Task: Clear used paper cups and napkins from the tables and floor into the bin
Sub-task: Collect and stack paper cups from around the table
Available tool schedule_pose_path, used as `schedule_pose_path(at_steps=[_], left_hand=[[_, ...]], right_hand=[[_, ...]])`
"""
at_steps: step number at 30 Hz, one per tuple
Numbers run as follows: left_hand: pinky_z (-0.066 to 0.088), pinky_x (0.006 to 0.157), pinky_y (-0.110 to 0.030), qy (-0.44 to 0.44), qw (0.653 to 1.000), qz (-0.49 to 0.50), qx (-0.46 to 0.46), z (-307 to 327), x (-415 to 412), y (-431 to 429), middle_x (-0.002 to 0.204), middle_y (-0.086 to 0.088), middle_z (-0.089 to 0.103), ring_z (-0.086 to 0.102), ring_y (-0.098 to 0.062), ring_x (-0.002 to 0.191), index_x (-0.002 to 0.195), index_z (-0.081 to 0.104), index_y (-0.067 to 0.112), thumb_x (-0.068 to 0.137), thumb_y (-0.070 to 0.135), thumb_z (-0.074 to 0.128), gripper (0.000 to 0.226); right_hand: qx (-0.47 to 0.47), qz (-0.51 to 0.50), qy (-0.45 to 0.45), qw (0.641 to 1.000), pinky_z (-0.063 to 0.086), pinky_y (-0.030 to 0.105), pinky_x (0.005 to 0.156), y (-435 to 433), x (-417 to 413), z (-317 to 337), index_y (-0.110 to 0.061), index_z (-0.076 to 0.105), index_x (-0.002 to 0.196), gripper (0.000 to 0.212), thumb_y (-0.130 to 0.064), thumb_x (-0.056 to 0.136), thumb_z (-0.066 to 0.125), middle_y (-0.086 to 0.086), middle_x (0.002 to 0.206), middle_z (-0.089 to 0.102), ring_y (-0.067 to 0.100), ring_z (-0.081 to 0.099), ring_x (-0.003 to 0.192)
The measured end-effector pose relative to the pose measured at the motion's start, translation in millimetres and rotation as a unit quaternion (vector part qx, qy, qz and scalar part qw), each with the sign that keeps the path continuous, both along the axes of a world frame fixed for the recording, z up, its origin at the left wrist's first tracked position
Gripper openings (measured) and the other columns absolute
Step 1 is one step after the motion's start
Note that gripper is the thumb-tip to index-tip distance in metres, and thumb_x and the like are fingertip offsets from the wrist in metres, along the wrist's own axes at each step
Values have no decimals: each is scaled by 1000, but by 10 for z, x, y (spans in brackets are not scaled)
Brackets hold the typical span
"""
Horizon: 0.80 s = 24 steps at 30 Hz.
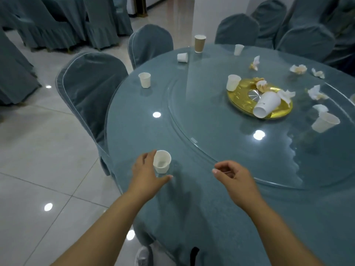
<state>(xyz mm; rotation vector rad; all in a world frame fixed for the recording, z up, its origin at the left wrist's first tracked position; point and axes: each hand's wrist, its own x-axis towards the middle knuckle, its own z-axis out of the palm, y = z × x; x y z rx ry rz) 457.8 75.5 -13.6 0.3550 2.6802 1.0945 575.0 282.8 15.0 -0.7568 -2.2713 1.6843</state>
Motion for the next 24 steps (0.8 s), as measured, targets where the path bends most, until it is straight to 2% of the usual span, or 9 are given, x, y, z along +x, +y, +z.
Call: schedule_pose_path(at_steps=[4,7,10,12,15,19,24], left_hand=[[21,113,-38,-23,993,-98,-55,-168,-509,37,152,-3,16,20,-28,138,149,17,29,66,42,81,106],[21,113,-41,-33,978,-181,-96,-278,-738,91,155,-2,9,17,-32,138,150,11,33,69,44,79,106],[27,110,-36,-54,964,-238,-104,-434,-899,92,152,0,20,26,-28,136,149,20,30,74,41,76,94],[33,105,-29,-73,966,-240,-70,-480,-973,87,144,2,32,38,-21,131,146,29,27,75,37,75,85],[32,99,-21,-60,974,-215,-34,-487,-1159,137,137,2,38,45,-18,123,142,36,23,75,34,76,79],[34,98,-22,-57,986,-154,0,-377,-1507,157,132,0,34,45,-17,118,141,38,23,76,33,75,75],[32,93,-20,-30,993,-118,10,-70,-2157,132,125,6,30,41,-9,105,143,34,26,77,33,75,78]], right_hand=[[-25,-74,-8,997,46,23,70,-179,-404,-99,-24,63,77,16,-10,83,69,-3,74,62,12,56,71],[-36,-99,-14,994,47,23,71,-295,-627,-123,-25,63,78,16,-11,84,69,-4,76,62,11,56,72],[-35,-111,-34,993,45,15,64,-336,-778,-172,-25,62,79,15,-12,84,68,-2,78,62,8,55,70],[-40,-120,-42,991,44,13,62,-334,-840,-217,-23,63,79,14,-11,84,68,-1,78,62,7,55,69],[-44,-125,-50,990,43,8,59,-213,-1024,-304,-20,63,79,14,-9,84,67,-1,75,61,8,54,67],[-41,-101,-59,992,44,9,59,-101,-1381,-361,-22,63,80,12,-12,84,68,1,79,63,11,56,70],[-28,-84,-53,995,42,8,55,-133,-1914,-300,-22,64,81,10,-14,84,69,-2,79,64,0,54,60]])
